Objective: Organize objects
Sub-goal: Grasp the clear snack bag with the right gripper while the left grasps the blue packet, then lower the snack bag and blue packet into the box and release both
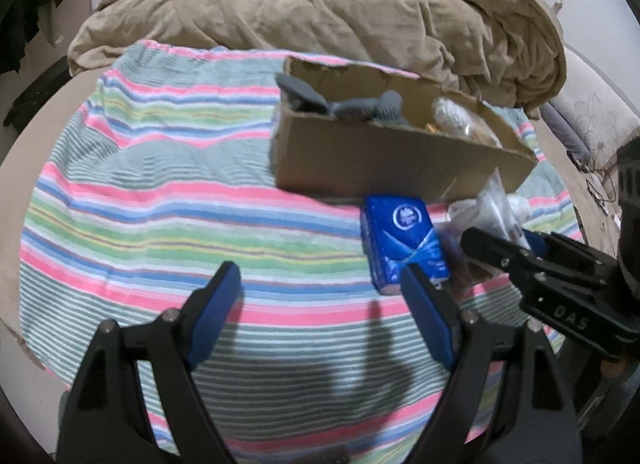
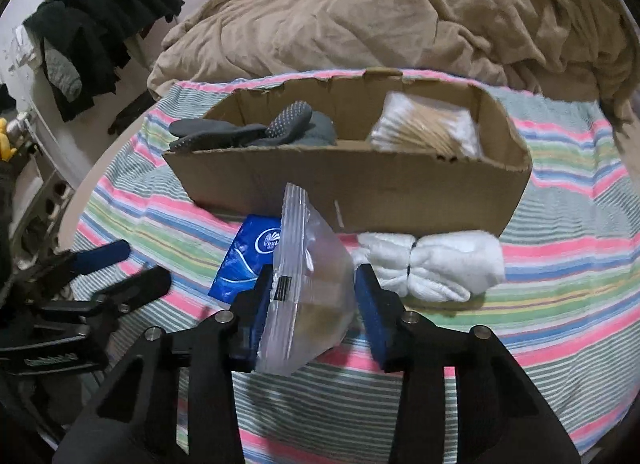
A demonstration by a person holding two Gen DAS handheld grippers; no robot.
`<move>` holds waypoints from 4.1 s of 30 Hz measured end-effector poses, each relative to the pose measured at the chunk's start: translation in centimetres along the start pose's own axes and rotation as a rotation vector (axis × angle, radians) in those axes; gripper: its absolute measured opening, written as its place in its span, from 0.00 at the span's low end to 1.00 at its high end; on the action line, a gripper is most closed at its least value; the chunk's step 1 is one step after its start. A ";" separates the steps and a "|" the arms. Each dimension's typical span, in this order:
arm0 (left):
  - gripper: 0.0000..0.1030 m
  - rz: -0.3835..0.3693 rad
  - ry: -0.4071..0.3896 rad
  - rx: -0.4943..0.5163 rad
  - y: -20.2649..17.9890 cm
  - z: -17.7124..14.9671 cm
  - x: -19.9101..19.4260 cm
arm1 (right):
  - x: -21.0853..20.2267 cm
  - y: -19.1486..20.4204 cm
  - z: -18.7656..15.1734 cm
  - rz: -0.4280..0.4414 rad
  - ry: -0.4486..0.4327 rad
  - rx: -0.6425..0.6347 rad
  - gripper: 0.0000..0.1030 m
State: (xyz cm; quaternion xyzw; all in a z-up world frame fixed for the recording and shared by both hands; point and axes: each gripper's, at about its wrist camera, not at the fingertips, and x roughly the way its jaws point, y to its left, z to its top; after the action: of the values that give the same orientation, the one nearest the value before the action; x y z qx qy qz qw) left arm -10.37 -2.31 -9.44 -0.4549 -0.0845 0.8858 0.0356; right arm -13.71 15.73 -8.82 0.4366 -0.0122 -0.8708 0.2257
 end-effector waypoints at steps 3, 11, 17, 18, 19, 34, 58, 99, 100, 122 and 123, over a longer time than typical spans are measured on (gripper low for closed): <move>0.81 -0.013 0.012 0.006 -0.7 -0.2 1.0 | -0.4 -0.4 -0.2 0.016 -0.011 -0.003 0.36; 0.81 -0.051 0.022 0.063 -3.6 -0.4 3.1 | -2.1 -1.0 -1.5 0.029 -0.011 -0.016 0.36; 0.81 -0.053 0.015 0.119 -5.9 0.5 4.0 | -3.6 -2.3 -2.0 0.039 -0.027 0.013 0.36; 0.81 -0.047 0.017 0.130 -6.3 0.6 4.4 | -3.8 -2.5 -2.0 0.042 -0.030 0.016 0.36; 0.81 -0.042 0.023 0.139 -6.7 0.7 4.9 | -3.9 -2.7 -2.0 0.047 -0.033 0.020 0.36; 0.55 -0.048 -0.008 0.146 -5.7 0.3 3.4 | -6.5 -2.7 -0.5 0.092 -0.093 0.036 0.36; 0.55 -0.091 -0.243 0.113 -2.8 6.4 -8.2 | -10.8 0.5 7.3 0.083 -0.254 -0.043 0.36; 0.62 -0.101 -0.064 0.162 -1.9 10.9 5.7 | 5.7 -2.0 10.3 -0.015 -0.071 -0.026 0.41; 0.63 -0.102 -0.062 0.162 -1.9 11.0 5.5 | 5.6 -2.0 10.3 -0.012 -0.075 -0.024 0.45; 0.79 -0.078 -0.200 0.111 -0.7 6.8 -6.6 | -7.1 -1.2 6.9 -0.024 -0.221 -0.011 0.66; 0.80 -0.077 -0.204 0.110 -0.8 6.5 -7.0 | -7.4 -1.2 6.8 -0.026 -0.223 -0.014 0.66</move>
State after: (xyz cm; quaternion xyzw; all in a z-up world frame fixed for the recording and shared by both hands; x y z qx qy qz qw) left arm -11.55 -3.30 0.04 -0.3562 -0.0566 0.9288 0.0855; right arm -15.53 18.57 0.71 0.3355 -0.0254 -0.9169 0.2146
